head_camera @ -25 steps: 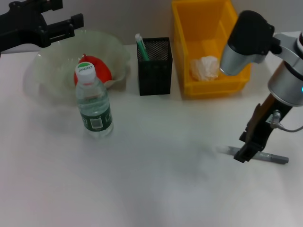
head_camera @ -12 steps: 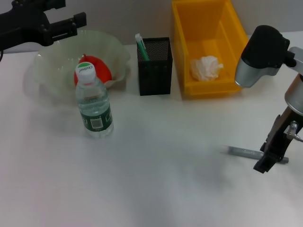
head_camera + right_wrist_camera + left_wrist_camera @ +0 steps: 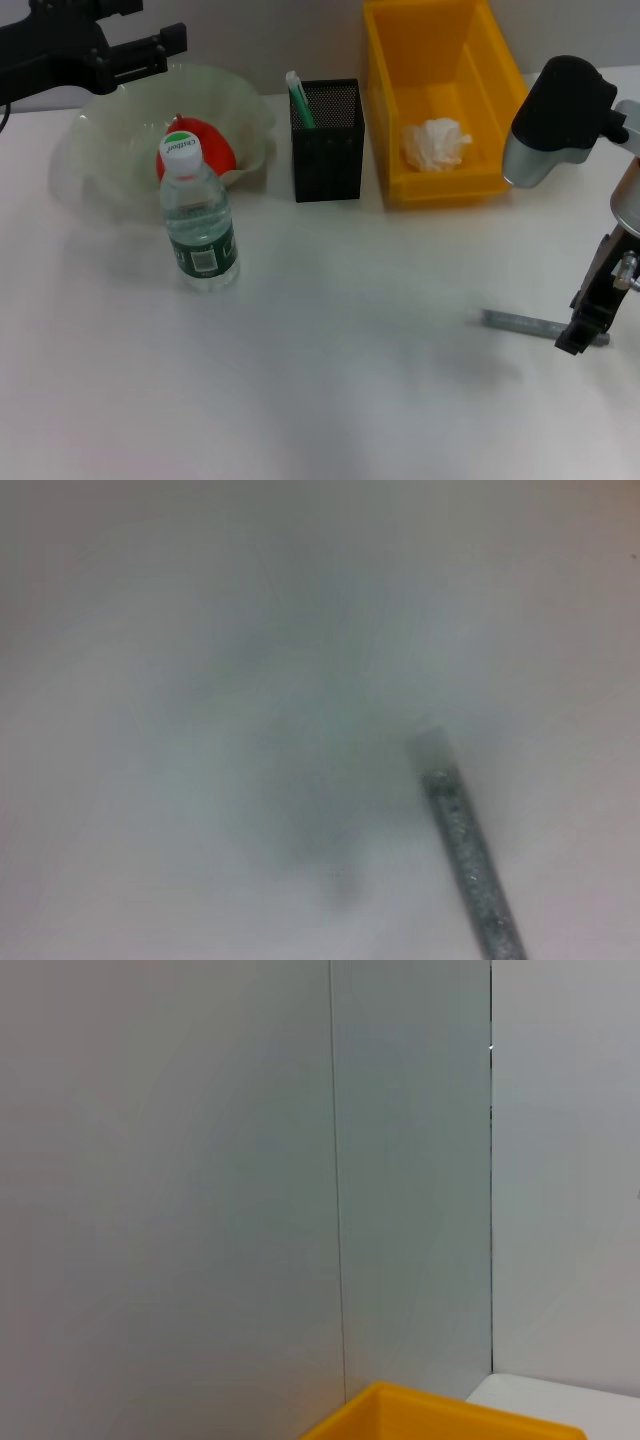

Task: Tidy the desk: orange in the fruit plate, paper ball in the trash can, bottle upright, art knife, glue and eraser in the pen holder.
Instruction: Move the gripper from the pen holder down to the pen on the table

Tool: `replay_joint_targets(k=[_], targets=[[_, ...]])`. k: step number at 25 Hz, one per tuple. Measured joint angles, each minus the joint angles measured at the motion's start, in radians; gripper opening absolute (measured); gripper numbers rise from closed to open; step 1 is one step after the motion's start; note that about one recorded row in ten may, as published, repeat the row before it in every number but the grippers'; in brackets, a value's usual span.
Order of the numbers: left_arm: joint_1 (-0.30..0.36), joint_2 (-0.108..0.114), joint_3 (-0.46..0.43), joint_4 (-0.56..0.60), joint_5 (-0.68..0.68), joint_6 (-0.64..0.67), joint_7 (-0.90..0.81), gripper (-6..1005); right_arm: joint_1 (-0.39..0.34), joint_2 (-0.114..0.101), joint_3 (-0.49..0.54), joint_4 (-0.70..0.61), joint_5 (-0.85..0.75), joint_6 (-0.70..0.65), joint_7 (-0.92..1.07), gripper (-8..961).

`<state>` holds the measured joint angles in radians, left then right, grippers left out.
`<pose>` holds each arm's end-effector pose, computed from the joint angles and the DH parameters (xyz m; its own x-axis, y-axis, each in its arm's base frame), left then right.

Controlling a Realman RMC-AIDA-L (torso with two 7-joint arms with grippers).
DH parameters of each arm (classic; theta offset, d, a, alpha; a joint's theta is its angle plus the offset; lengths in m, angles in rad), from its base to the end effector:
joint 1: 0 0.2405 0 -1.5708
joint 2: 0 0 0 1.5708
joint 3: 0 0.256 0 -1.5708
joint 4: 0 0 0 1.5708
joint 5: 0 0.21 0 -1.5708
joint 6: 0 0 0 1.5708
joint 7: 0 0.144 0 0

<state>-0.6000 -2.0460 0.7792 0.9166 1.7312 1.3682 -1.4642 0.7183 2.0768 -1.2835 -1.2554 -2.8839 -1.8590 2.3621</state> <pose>-0.1923 0.4014 0.0730 0.8019 0.0429 0.5959 0.3659 -0.8238 -0.4331 0.2049 0.3443 0.0295 0.5822 -0.5856 0.5640 -0.4370 -0.8104 -0.3904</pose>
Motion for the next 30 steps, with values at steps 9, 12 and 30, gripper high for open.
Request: replay_joint_targets(k=[9, 12, 30], targets=[[-0.005, -0.001, 0.0, -0.001, 0.003, 0.0, 0.002, 723, 0.057, 0.0, -0.013, 0.126, -0.032, 0.044, -0.011, 541], [-0.007, -0.002, 0.0, -0.002, 0.003, 0.0, 0.002, 723, 0.065, 0.0, -0.023, 0.145, -0.033, 0.049, -0.012, 542], [-0.015, -0.008, 0.002, -0.005, 0.005, 0.0, 0.004, 723, 0.102, -0.008, -0.09, 0.248, -0.035, 0.137, -0.016, 541]])
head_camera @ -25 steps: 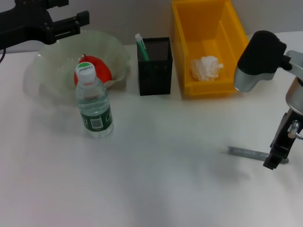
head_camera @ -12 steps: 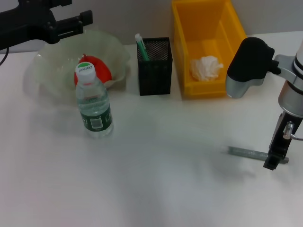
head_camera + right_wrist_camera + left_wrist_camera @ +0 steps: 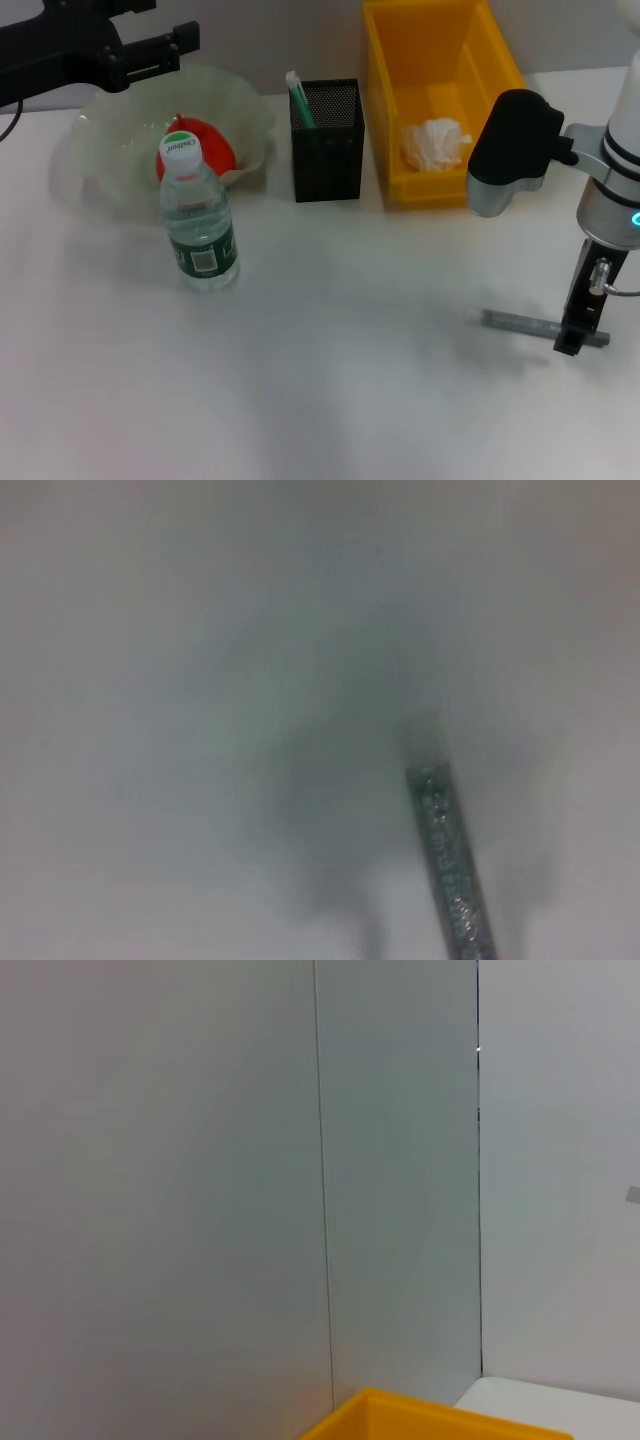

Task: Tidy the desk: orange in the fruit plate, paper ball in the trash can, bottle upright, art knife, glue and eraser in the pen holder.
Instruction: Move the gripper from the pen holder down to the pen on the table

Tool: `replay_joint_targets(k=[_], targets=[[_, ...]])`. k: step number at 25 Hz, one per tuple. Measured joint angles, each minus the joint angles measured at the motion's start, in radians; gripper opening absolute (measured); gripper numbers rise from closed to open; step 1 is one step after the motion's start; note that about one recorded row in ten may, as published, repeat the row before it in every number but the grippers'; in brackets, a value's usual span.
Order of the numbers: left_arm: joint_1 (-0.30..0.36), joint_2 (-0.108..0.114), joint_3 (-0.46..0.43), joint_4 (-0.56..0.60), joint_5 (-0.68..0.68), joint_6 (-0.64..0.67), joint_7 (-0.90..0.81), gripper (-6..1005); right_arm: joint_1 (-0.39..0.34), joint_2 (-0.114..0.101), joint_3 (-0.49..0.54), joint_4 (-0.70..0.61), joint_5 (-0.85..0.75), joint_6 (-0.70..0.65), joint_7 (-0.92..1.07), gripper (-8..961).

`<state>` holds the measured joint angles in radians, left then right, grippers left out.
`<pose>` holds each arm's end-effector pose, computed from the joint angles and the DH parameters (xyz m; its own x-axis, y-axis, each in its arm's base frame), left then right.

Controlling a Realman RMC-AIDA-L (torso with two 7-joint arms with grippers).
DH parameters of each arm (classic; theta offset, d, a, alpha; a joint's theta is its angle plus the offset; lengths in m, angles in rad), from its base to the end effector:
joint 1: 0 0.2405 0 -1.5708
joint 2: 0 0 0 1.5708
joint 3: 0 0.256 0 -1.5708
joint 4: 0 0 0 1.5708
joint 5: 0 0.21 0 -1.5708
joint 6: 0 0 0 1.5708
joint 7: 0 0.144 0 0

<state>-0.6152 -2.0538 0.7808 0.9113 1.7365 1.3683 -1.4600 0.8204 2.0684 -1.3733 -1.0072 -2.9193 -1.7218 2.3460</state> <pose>-0.1863 0.4031 0.0682 0.8021 0.0368 0.5960 0.3542 -0.8328 -0.4254 0.2140 0.3608 0.0019 0.5406 -0.5104 0.6687 -0.3626 -0.8587 -0.3622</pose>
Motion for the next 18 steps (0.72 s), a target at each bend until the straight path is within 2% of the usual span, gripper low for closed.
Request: replay_joint_targets(k=[5, 18], targets=[[-0.001, -0.001, 0.001, 0.002, 0.0, 0.0, -0.001, 723, 0.017, 0.0, -0.016, 0.05, 0.0, 0.038, 0.0, 541], [-0.003, -0.002, 0.002, 0.005, 0.002, 0.0, 0.0, 723, 0.024, 0.008, -0.041, 0.071, 0.001, 0.064, -0.005, 542]])
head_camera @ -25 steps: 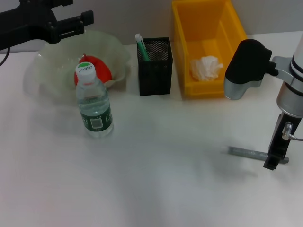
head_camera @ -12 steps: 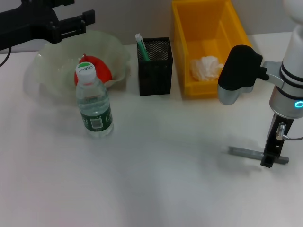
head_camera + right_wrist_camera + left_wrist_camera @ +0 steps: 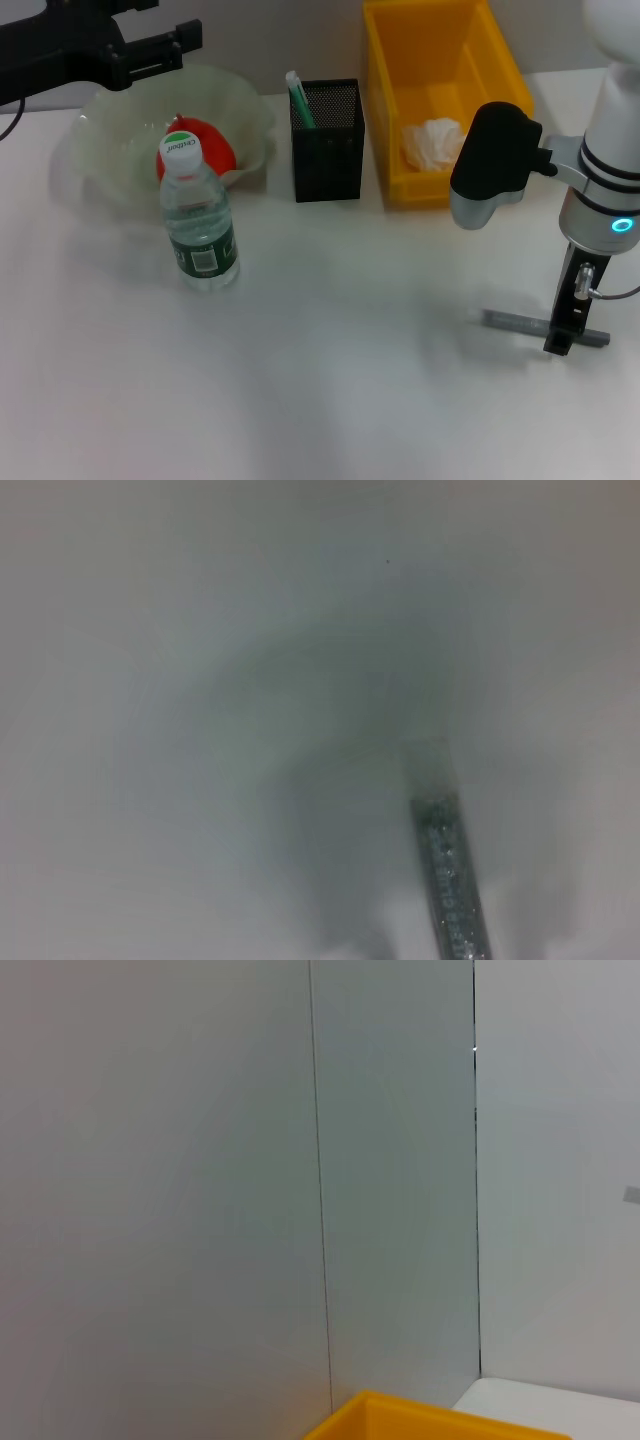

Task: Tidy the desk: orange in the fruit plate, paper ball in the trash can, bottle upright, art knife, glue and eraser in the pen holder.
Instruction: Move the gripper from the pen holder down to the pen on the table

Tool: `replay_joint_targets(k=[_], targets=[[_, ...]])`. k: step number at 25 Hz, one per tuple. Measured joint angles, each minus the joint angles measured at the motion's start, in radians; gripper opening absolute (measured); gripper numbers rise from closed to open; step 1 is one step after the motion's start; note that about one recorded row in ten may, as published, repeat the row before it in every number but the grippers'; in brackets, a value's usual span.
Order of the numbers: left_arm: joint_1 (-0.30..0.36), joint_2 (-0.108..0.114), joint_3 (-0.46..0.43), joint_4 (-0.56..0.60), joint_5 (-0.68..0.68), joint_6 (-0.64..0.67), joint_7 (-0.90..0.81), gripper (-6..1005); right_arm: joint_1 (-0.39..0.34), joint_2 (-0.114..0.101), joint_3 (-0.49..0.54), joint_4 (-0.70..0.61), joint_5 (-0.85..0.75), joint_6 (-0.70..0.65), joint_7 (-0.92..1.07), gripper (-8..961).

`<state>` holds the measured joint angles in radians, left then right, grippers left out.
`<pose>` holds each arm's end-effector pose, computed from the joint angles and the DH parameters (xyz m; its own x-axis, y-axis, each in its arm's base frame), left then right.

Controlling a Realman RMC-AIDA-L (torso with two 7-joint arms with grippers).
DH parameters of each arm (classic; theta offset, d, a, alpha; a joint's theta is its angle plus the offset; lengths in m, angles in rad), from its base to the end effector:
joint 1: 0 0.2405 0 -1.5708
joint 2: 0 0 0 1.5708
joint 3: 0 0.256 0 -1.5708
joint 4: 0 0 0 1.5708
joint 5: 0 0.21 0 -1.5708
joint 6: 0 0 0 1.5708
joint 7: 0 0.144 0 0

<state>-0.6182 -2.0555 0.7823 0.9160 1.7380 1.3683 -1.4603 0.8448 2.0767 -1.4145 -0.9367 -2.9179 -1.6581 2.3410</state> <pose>-0.1841 0.4036 0.0680 0.8038 0.0316 0.5941 0.3481 -0.8348 -0.4266 0.2157 0.3639 -0.0120 0.5435 -0.4746 0.6923 -0.3268 -0.8794 -0.3463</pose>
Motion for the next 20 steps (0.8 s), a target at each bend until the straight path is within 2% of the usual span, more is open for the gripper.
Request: replay_joint_targets(k=[17, 20], targets=[[0.0, 0.0, 0.0, 0.0, 0.0, 0.0, 0.003, 723, 0.014, 0.003, -0.015, 0.036, 0.0, 0.016, 0.011, 542], [0.0, 0.0, 0.0, 0.0, 0.0, 0.0, 0.003, 723, 0.015, 0.003, -0.015, 0.036, 0.0, 0.018, 0.014, 516]])
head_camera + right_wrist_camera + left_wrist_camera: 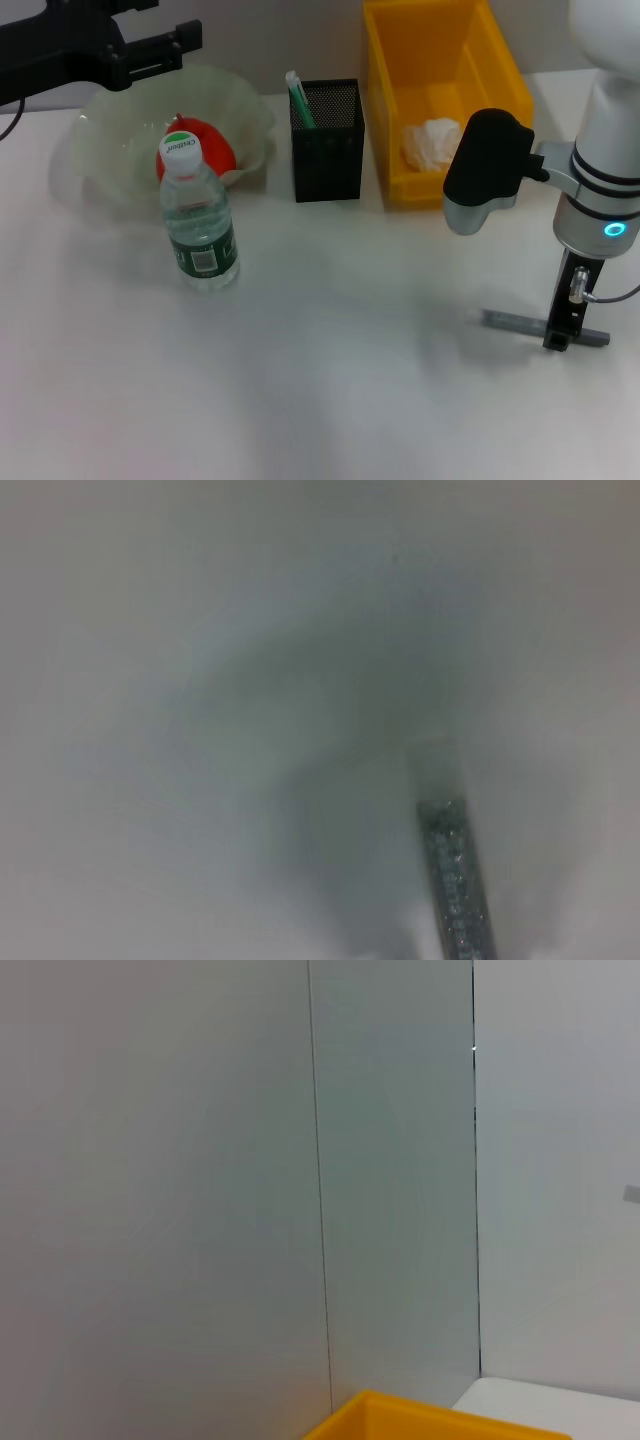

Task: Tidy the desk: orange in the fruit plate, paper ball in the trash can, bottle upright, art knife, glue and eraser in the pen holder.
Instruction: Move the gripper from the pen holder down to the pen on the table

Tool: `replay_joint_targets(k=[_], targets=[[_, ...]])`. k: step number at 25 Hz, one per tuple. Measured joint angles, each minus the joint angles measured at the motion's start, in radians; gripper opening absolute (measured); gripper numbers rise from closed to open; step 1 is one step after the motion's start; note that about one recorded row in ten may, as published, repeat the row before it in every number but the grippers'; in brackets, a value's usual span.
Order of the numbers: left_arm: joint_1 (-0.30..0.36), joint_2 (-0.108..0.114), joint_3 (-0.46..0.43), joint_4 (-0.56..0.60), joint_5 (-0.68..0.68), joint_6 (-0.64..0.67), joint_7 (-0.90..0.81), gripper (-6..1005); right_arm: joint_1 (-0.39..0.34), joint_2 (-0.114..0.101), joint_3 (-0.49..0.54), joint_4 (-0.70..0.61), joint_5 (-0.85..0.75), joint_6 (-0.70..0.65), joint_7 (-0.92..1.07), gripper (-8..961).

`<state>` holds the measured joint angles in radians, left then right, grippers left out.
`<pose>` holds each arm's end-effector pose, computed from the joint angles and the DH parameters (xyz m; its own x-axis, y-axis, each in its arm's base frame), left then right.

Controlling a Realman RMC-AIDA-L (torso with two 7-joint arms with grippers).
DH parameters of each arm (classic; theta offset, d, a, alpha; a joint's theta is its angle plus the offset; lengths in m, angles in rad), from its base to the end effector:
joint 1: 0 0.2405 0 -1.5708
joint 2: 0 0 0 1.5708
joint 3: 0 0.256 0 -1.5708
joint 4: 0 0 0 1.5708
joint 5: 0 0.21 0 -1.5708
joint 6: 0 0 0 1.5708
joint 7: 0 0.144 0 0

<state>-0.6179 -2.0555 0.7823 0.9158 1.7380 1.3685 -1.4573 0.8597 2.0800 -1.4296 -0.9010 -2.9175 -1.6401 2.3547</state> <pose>-0.1843 0.4035 0.0679 0.8048 0.0295 0.5929 0.3460 -0.8349 -0.4281 0.2165 0.3642 -0.0174 0.5330 -0.4734 0.7013 -0.3261 -0.8797 -0.3461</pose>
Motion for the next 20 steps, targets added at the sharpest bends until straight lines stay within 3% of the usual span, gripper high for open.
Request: replay_joint_targets(k=[5, 20], targets=[[0.0, 0.0, 0.0, 0.0, 0.0, 0.001, 0.0, 723, 0.002, 0.0, 0.001, 0.003, 0.0, 0.002, 0.007, 346], [0.0, 0.0, 0.0, 0.002, 0.0, 0.003, 0.0, 723, 0.005, 0.002, 0.002, 0.017, 0.005, 0.003, 0.014, 274]])
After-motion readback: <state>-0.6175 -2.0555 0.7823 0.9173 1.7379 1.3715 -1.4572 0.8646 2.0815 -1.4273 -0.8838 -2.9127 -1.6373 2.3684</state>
